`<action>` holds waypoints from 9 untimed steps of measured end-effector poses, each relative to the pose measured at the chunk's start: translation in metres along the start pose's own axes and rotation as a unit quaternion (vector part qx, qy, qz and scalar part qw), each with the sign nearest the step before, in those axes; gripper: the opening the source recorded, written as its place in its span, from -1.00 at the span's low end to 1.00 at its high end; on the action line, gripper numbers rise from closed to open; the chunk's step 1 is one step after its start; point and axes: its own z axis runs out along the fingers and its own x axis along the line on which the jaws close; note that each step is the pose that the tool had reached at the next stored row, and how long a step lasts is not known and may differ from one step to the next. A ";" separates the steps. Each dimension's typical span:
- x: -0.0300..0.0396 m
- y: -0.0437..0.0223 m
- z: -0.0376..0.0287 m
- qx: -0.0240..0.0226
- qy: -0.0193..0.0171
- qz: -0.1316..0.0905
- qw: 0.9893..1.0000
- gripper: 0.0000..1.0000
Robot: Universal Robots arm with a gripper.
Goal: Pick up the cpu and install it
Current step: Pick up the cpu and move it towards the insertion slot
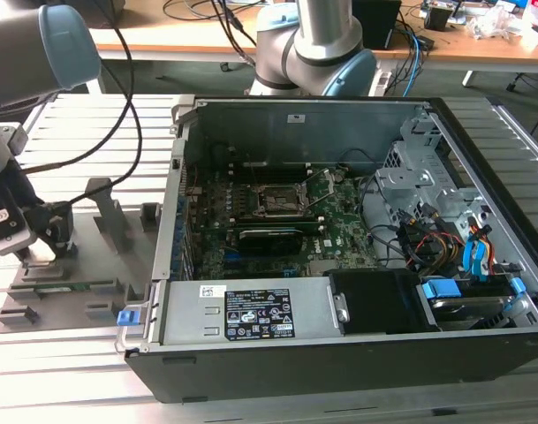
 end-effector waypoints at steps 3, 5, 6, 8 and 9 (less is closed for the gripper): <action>0.0000 0.0001 -0.0075 0.000 0.000 0.000 1.000 0.09; 0.0001 0.0001 -0.0112 0.000 0.000 0.000 1.000 0.09; 0.0001 0.0001 -0.0142 0.000 0.000 0.000 1.000 0.09; 0.0001 0.0002 -0.0198 0.000 0.000 0.000 1.000 0.09; 0.0001 0.0002 -0.0221 0.000 0.000 0.000 1.000 0.09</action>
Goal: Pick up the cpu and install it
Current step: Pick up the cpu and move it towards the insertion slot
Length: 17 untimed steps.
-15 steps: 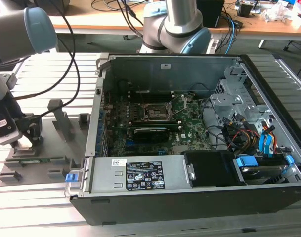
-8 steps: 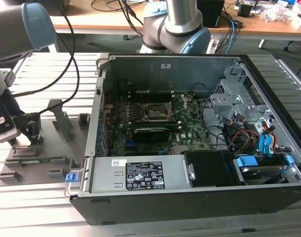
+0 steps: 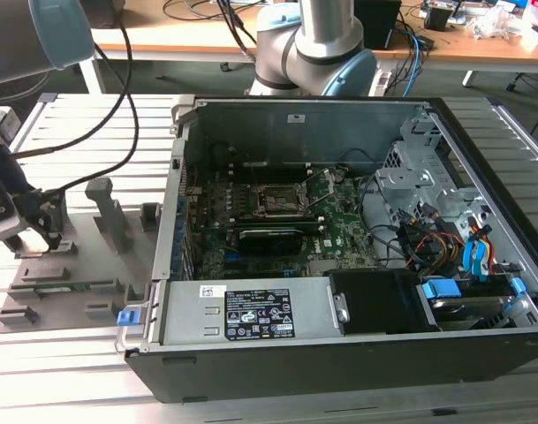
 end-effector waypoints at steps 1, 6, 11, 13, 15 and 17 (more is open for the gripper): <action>0.0000 0.0000 -0.0019 0.000 0.000 0.000 1.000 0.09; 0.0001 0.0001 -0.0098 0.000 0.000 0.000 1.000 0.09; 0.0002 0.0002 -0.0248 0.000 0.000 0.000 1.000 0.09; 0.0002 0.0003 -0.0290 0.000 0.000 0.000 1.000 0.09; 0.0002 0.0003 -0.0318 0.000 0.000 0.000 1.000 0.09; 0.0002 0.0003 -0.0351 0.000 0.000 0.000 1.000 0.09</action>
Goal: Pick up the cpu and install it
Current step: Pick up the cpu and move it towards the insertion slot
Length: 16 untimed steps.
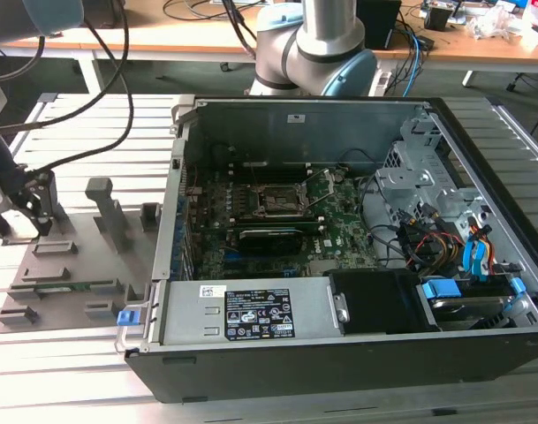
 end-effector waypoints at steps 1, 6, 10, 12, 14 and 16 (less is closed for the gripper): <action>0.0000 0.0000 -0.0012 0.000 0.000 0.000 1.000 0.09; 0.0001 0.0001 -0.0121 0.000 0.000 0.000 1.000 0.09; 0.0002 0.0002 -0.0242 0.000 0.000 0.000 1.000 0.09; 0.0002 0.0003 -0.0303 0.000 0.000 0.000 1.000 0.09; 0.0002 0.0003 -0.0343 0.000 0.000 0.000 1.000 0.09; 0.0002 0.0003 -0.0376 0.000 0.000 0.000 1.000 0.09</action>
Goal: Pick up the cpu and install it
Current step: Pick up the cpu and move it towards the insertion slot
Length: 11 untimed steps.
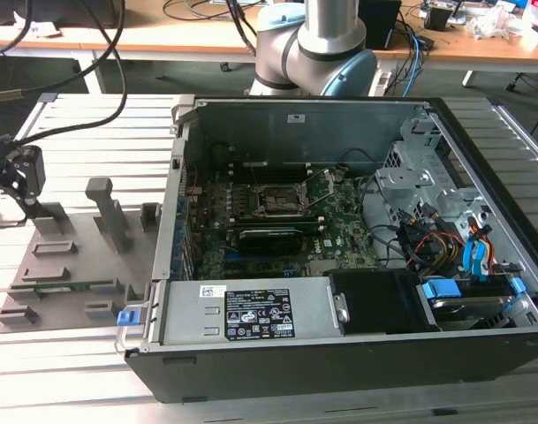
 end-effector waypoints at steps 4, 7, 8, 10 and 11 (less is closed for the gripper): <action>0.0001 0.0001 -0.0096 0.000 0.000 0.000 1.000 0.09; 0.0001 0.0001 -0.0157 0.000 0.000 0.000 1.000 0.09; 0.0001 0.0002 -0.0191 0.000 0.000 0.000 1.000 0.09; 0.0002 0.0002 -0.0228 0.000 0.000 0.000 1.000 0.09; 0.0002 0.0002 -0.0255 0.000 0.000 0.000 1.000 0.09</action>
